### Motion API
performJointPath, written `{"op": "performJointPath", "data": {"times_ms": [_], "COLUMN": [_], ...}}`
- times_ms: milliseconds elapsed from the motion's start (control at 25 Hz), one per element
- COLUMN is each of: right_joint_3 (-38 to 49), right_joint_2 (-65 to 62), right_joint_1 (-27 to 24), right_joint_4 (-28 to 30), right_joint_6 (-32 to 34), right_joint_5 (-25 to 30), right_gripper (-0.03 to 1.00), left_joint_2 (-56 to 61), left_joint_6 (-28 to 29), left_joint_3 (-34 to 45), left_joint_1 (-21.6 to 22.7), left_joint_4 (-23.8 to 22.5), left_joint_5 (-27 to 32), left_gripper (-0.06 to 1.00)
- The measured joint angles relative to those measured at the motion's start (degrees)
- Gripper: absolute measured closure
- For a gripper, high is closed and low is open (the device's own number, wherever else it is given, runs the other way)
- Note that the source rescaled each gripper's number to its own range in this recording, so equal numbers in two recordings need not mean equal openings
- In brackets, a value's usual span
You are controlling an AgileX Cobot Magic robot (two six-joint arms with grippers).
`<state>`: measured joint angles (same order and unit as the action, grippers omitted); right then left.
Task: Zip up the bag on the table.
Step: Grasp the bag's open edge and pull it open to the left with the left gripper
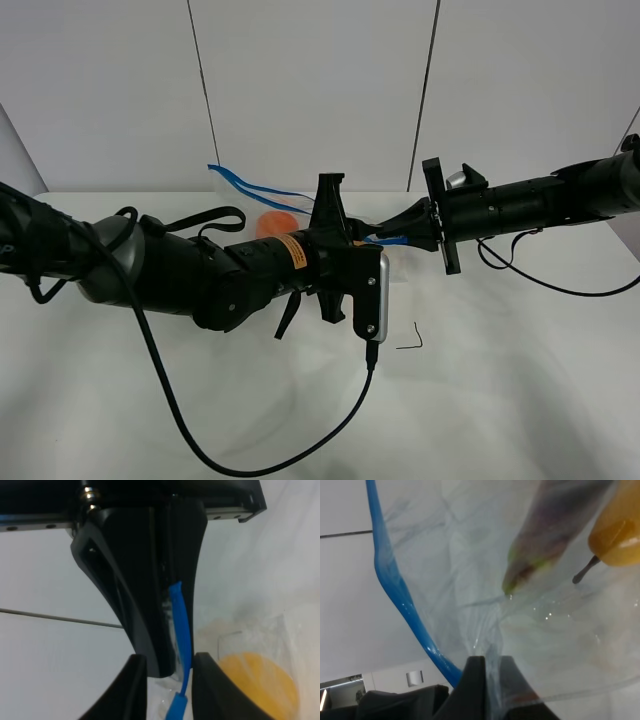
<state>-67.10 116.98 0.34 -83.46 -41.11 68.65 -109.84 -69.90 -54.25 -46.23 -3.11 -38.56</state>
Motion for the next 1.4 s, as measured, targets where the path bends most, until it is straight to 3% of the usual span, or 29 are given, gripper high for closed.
{"op": "performJointPath", "data": {"times_ms": [360,1400], "right_joint_3": [0.0,0.0], "right_joint_2": [0.0,0.0], "right_joint_1": [0.0,0.0], "right_joint_4": [-0.12,-0.17], "right_joint_6": [0.0,0.0], "right_joint_5": [0.0,0.02], "right_gripper": [0.97,0.97], "left_joint_2": [0.0,0.0], "left_joint_6": [0.0,0.0], "left_joint_3": [0.0,0.0], "left_joint_1": [0.0,0.86], "left_joint_4": [0.0,-1.01], "left_joint_5": [0.0,1.18], "left_gripper": [0.8,0.81]}}
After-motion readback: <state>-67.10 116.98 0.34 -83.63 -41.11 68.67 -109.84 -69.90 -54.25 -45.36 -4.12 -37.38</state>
